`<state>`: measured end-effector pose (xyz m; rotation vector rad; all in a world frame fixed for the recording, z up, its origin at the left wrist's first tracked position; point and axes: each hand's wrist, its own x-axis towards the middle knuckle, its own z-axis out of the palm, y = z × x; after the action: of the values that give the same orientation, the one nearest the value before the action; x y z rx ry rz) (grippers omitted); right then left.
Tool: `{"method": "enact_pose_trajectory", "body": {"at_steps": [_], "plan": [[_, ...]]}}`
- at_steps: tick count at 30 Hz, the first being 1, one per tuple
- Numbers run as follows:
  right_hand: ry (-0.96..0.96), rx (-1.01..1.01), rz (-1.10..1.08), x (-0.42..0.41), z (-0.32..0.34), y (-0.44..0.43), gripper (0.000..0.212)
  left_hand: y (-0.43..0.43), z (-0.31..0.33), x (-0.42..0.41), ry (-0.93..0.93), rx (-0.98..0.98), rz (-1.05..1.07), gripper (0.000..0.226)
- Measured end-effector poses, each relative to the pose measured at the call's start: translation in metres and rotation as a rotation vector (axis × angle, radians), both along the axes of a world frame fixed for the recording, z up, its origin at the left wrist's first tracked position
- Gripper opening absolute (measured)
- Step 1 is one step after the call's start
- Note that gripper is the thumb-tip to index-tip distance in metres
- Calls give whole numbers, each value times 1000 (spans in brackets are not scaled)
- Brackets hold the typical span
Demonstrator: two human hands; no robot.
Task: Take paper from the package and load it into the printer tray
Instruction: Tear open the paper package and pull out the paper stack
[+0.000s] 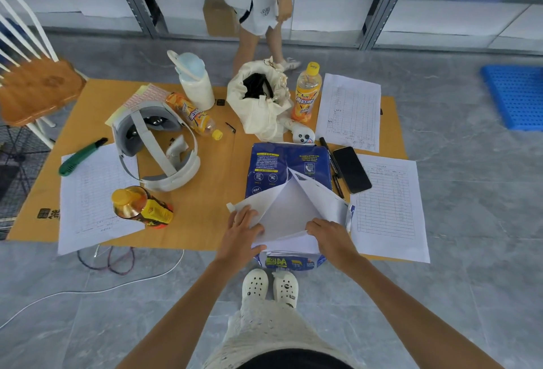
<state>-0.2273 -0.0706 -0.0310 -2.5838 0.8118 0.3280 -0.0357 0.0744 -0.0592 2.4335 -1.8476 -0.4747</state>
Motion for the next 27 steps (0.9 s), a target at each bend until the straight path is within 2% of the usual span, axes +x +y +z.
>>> {"method": "enact_pose_trajectory", "body": {"at_steps": [4, 7, 10, 15, 17, 20, 23, 25, 27], "plan": [[-93, -45, 16, -6, 7, 1, 25, -12, 6, -11, 50, -19, -54, 28], [-117, -60, 31, -8, 16, -1, 27, -25, 13, -18, 124, 65, -120, 24], [-166, -114, 12, -9, 25, -8, 35, -38, 25, -20, 58, 157, -156, 25], [-266, -123, -20, -3, 54, -22, 17, -57, 62, -7, -57, 161, -162, 22], [-302, -37, -77, -1, 74, -32, 17, -66, 84, 0, -34, 131, -179, 27], [-484, 270, -327, 0, 112, -49, 12, -80, 128, 7, -2, 108, -189, 31], [-587, 522, -497, -8, 134, -68, 19, -89, 181, 20, 56, 54, -120, 28], [-618, 670, -522, -11, 145, -74, 31, -95, 218, 33, 68, 15, -82, 24], [-620, 715, -510, -9, 153, -77, 35, -101, 259, 48, 83, -27, -62, 29]]}}
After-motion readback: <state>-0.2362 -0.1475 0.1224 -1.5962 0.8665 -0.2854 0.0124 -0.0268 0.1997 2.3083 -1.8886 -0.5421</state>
